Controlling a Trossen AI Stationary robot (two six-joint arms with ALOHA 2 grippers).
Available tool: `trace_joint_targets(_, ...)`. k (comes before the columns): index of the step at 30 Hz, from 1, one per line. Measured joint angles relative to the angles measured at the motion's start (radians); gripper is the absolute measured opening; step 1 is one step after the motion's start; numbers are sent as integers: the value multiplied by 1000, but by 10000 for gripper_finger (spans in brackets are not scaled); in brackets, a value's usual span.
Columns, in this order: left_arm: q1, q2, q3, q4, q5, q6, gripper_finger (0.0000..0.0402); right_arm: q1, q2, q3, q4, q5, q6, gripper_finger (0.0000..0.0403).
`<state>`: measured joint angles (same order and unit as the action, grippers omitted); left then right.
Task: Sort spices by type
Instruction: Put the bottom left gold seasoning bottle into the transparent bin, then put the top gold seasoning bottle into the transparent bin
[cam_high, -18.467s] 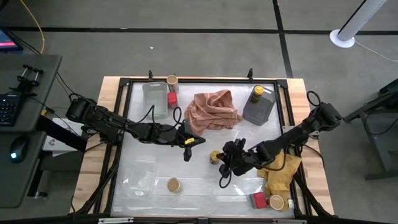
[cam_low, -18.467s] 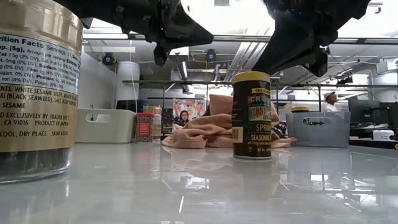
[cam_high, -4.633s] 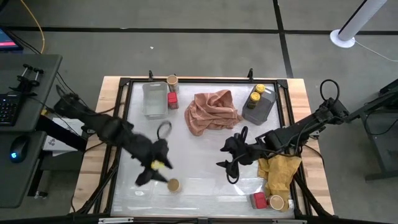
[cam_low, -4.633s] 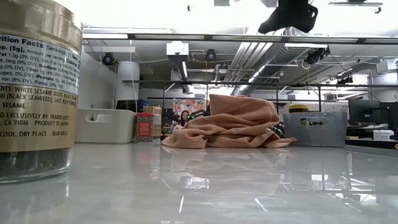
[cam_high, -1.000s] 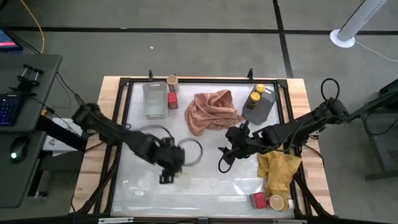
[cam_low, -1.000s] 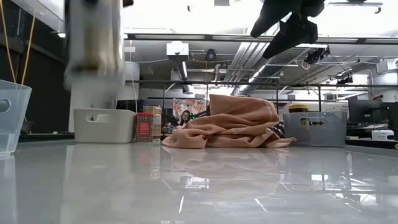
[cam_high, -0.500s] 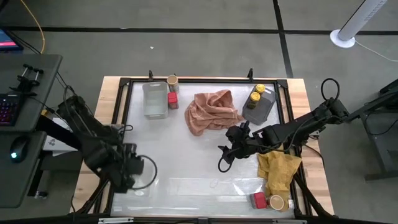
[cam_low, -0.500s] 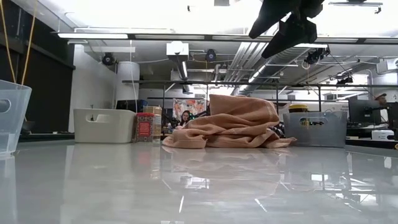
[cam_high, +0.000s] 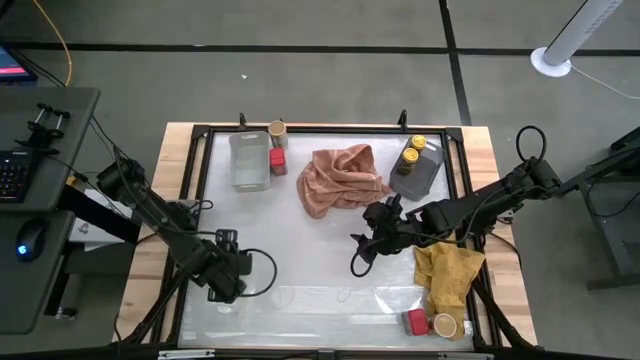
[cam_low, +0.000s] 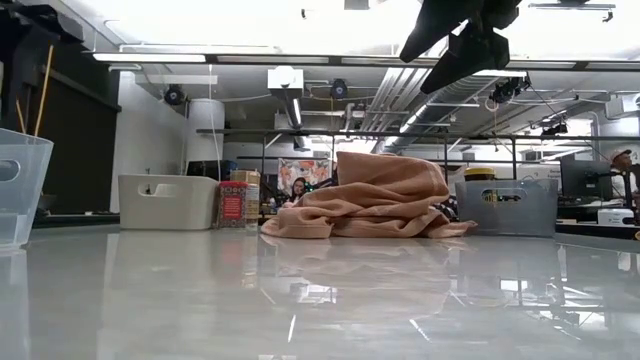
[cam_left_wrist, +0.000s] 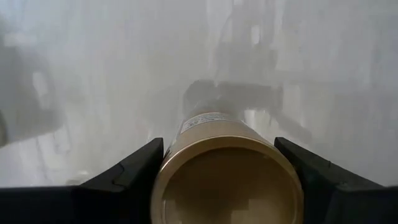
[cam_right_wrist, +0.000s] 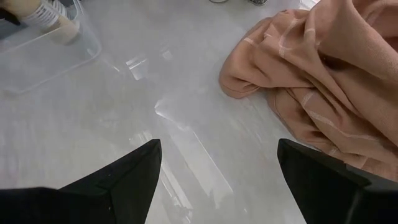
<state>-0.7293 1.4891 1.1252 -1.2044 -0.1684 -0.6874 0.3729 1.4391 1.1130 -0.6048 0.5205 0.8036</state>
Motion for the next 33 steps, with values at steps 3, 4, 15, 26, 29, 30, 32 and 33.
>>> trace_joint_targets(3,5,0,0,22,0,9,244,0,0,0,0,0,2,317)
trace_joint_targets(4,9,0,-1,23,0,7,256,0,0,0,0,0,2,317)
trace_joint_targets(15,53,-1,0,31,68,-6,349,0,0,0,0,0,0,317)
trace_joint_targets(26,109,-119,131,-117,63,45,349,0,0,0,-10,-25,-49,317)
trace_joint_targets(29,132,-164,161,-160,37,28,349,0,-2,0,-25,-35,-62,317)
trace_joint_targets(30,141,-179,174,-176,13,16,349,0,-3,0,-28,-43,-63,317)
trace_joint_targets(32,165,-207,201,-180,-61,4,349,0,-14,0,-38,-54,-63,317)
trace_joint_targets(33,182,-217,213,-175,-112,-8,349,0,-20,0,-41,-55,-63,317)
